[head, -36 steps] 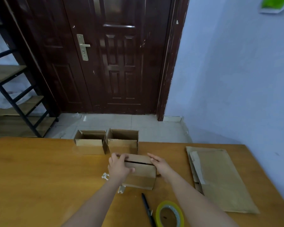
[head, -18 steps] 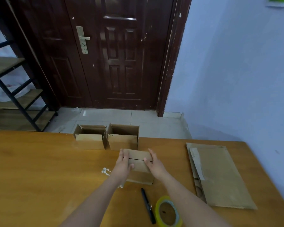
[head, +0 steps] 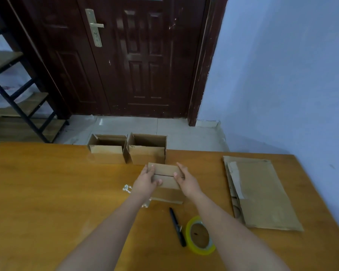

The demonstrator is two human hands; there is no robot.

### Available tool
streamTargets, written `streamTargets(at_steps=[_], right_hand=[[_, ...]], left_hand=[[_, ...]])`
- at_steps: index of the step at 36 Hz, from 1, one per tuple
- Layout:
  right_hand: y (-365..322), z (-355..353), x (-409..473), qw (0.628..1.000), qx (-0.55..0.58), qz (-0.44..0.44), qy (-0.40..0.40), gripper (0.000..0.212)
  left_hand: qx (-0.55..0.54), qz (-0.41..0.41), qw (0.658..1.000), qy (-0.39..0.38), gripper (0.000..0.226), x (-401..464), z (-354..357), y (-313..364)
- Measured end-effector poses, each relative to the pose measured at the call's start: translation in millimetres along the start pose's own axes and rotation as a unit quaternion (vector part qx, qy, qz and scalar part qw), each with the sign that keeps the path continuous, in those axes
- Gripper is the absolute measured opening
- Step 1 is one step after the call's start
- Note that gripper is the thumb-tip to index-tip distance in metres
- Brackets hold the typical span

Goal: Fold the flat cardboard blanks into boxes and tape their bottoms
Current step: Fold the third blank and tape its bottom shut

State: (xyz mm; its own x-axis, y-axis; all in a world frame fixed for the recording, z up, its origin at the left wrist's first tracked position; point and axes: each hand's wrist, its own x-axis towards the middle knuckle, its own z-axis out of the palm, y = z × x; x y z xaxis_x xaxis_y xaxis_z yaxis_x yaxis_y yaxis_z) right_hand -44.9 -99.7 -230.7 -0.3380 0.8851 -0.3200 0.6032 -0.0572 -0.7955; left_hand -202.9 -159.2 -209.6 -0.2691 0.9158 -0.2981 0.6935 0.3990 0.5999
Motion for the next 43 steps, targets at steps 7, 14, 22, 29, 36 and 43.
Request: streamTargets(at_steps=[7, 14, 22, 29, 36, 43], right_hand=[[-1, -2, -2, 0.997, -0.082, -0.011, -0.007, 0.048], [-2, -7, -4, 0.989, -0.144, -0.010, -0.030, 0.050], [25, -15, -50, 0.957, -0.132, -0.047, 0.254, 0.019], [66, 5, -80, 0.935, -0.335, -0.118, 0.013, 0.022], [54, 37, -67, 0.874, -0.453, -0.014, -0.178, 0.023], [55, 47, -57, 0.890, -0.397, 0.029, -0.221, 0.009]], left_hand=[[0.054, -0.006, 0.998, 0.035, 0.054, -8, -2, 5], [0.108, -0.026, 0.993, 0.048, 0.040, -16, -1, 17], [0.226, 0.017, 0.972, 0.067, 0.049, -15, -3, 27], [0.260, 0.027, 0.964, 0.059, 0.052, -14, 0, 28], [0.266, 0.020, 0.963, 0.049, 0.055, -11, 0, 30], [0.268, 0.018, 0.962, 0.047, 0.056, -10, 2, 28]])
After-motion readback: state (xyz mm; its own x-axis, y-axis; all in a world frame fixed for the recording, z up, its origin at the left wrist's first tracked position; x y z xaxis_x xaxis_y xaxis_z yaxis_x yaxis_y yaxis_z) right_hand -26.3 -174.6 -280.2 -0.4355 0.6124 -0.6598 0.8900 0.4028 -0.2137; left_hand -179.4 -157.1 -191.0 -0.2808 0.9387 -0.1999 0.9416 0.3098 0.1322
